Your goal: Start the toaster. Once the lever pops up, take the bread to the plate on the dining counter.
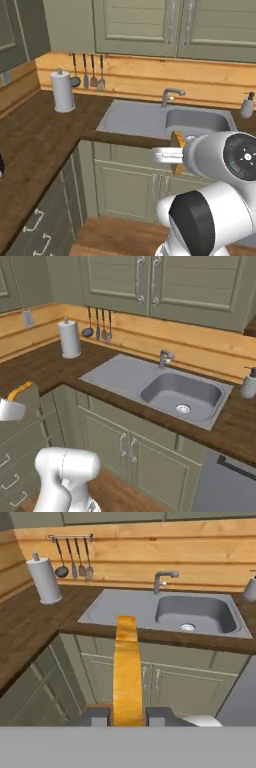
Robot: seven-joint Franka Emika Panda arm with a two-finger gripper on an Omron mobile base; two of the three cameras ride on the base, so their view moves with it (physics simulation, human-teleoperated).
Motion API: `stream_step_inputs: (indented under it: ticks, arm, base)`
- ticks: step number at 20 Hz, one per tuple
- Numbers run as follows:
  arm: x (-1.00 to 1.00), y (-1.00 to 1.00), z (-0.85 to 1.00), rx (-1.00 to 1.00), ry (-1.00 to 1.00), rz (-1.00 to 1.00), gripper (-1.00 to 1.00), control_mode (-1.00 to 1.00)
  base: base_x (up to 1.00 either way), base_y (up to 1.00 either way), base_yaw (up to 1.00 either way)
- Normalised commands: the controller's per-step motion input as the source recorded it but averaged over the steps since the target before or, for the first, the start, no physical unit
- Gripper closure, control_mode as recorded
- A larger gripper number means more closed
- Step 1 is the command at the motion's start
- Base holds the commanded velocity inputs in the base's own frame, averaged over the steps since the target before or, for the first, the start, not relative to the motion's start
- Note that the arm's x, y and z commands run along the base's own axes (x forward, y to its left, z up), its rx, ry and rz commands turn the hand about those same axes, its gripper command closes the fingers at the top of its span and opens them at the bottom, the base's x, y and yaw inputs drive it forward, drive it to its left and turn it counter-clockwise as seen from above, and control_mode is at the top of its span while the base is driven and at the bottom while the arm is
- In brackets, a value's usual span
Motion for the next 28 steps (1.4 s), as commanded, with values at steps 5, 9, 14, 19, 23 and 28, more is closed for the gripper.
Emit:
stream_step_inputs:
  ticks: [5,9,14,19,23,28]
  arm:
    - [0.0,0.0,0.0,0.0,0.0,0.0,1.0,1.0]
    - [0.0,0.0,0.0,0.0,0.0,0.0,1.0,1.0]
    - [0.0,0.0,0.0,0.0,0.0,0.0,1.0,1.0]
    - [0.0,0.0,0.0,0.0,0.0,0.0,1.0,1.0]
    - [0.0,0.0,0.0,0.0,0.0,0.0,1.0,1.0]
    - [0.0,0.0,0.0,0.0,0.0,0.0,1.0,1.0]
  base:
    - [-0.29,-0.01,-0.71]
    - [-0.22,-0.25,-0.62]
    - [-0.21,-0.35,-0.56]
    - [-0.1,-0.27,-0.59]
    - [-0.01,-0.2,-0.58]
    - [0.0,-0.22,-0.57]
